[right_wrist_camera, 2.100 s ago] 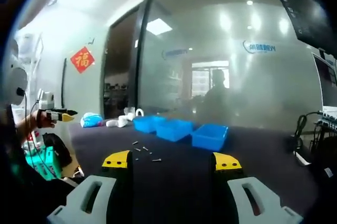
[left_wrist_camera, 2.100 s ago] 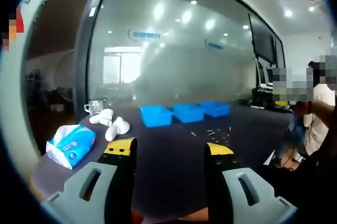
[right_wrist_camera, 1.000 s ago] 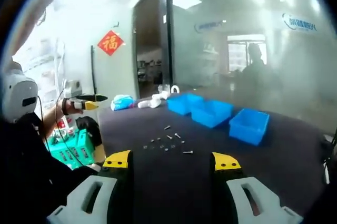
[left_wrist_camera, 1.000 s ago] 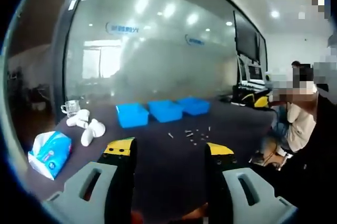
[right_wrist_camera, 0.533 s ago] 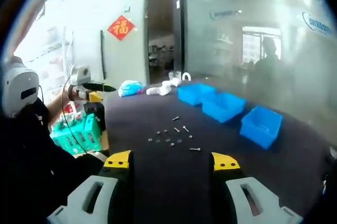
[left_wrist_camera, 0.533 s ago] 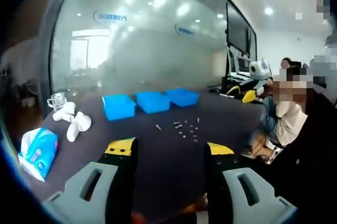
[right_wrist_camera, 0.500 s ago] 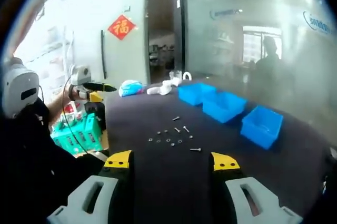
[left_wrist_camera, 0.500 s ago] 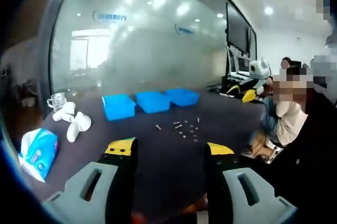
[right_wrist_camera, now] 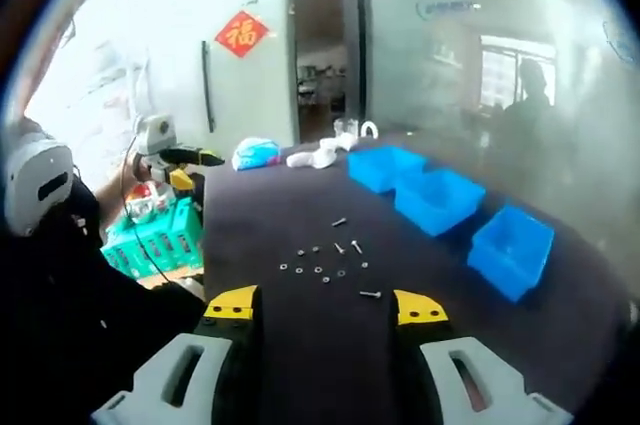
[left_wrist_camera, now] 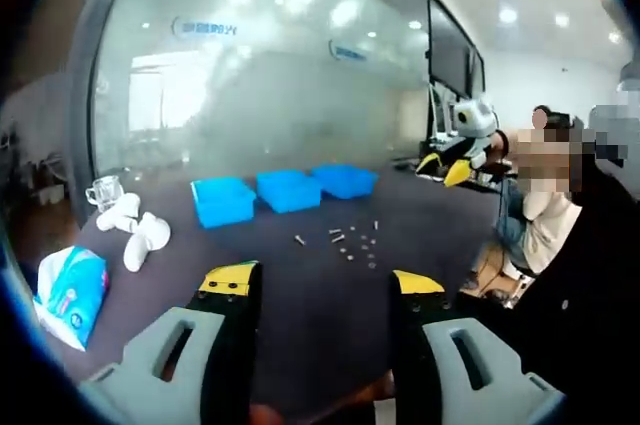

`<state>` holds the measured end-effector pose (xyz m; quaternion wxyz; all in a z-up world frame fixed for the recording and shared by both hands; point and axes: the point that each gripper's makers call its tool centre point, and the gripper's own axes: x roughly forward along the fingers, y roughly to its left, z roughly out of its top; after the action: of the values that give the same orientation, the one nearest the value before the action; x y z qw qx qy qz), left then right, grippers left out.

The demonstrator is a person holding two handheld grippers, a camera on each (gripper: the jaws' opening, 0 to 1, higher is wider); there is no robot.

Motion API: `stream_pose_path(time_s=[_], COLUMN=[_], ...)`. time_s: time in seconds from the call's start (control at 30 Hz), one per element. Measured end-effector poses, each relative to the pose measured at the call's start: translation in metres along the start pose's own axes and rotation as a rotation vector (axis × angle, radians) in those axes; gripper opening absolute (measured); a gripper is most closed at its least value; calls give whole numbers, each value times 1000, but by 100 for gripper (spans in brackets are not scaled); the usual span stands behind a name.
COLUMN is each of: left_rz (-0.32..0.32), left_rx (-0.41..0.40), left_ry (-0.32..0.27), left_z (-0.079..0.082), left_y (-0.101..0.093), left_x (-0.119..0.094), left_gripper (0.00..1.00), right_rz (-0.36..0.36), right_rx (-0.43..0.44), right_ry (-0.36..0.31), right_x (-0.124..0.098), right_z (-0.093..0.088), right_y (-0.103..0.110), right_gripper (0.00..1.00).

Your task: Sort the screws, nuts, and washers into the corresponding bins

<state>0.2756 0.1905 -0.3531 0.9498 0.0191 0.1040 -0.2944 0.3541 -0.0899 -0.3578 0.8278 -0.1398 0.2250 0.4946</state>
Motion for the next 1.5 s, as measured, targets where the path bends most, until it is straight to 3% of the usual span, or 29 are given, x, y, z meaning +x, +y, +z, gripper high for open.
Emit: stream_pose_path(time_s=[0.37,1.0,1.5], left_rz=[9,9,26], left_rx=[-20,-4,-14], left_ry=[4,27,25], left_z=[-8,-9,-13], left_y=[3,-3,-4], left_x=[-2,-6,-15], left_gripper=[48,49,49], right_rz=[23,111,186], right_rx=[-85,-241,-409], right_ry=[97,281,418], right_x=[29,104,149], right_z=[7,20,14], right_y=[-15,-28,-17], right_gripper=[43,35,31])
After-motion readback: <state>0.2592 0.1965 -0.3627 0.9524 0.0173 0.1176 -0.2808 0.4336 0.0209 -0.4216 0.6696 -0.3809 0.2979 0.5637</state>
